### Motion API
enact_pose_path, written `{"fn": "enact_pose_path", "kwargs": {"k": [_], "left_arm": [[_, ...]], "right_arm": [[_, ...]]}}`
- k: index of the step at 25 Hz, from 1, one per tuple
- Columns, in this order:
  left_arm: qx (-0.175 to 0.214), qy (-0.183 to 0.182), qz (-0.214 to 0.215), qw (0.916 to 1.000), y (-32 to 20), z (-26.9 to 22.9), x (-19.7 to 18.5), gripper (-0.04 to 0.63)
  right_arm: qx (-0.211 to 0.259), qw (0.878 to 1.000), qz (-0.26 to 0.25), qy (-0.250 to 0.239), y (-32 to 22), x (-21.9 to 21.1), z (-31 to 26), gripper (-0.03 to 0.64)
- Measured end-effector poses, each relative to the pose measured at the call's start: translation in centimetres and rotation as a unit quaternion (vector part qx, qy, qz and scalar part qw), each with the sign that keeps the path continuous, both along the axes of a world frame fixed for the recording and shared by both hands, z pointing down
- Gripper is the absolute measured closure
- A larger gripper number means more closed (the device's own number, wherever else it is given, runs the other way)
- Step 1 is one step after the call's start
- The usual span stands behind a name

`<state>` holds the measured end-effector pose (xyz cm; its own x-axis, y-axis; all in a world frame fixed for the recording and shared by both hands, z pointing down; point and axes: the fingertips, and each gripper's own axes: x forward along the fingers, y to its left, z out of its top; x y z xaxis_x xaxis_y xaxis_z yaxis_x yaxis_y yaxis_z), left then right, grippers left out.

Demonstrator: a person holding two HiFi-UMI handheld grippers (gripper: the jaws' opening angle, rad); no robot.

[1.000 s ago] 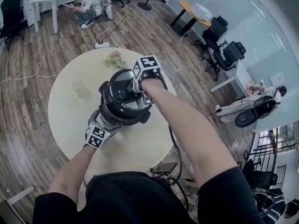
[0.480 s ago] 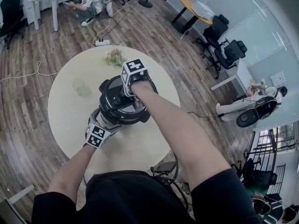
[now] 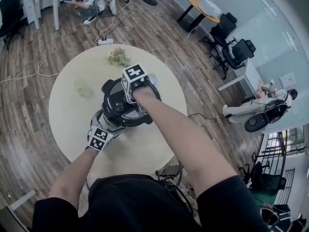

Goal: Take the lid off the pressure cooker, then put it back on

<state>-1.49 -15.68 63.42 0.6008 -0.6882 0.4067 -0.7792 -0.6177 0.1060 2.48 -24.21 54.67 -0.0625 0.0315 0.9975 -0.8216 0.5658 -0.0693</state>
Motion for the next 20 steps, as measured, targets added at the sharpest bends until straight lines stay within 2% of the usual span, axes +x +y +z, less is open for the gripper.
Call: {"fn": "enact_pose_path", "kwargs": {"k": [5,10,17,20], "left_arm": [[-0.001,-0.001,0.0,1.0,0.0,0.3,-0.2,0.005],[-0.002,0.0,0.001,1.0,0.0,-0.1,-0.3,0.005],[0.002,-0.003,0.004,1.0,0.2,0.3,-0.2,0.005],[0.001,-0.001,0.005,1.0,0.3,0.2,-0.2,0.005]], "right_arm": [[0.004,1.0,-0.009,0.001,0.1,-0.2,0.2,0.331],[0.015,0.999,-0.051,-0.009,0.2,-0.5,-0.2,0.328],[0.014,0.986,-0.169,0.003,0.8,-0.4,0.0,0.322],[0.016,0.969,-0.245,0.009,1.2,-0.4,-0.3,0.322]]}}
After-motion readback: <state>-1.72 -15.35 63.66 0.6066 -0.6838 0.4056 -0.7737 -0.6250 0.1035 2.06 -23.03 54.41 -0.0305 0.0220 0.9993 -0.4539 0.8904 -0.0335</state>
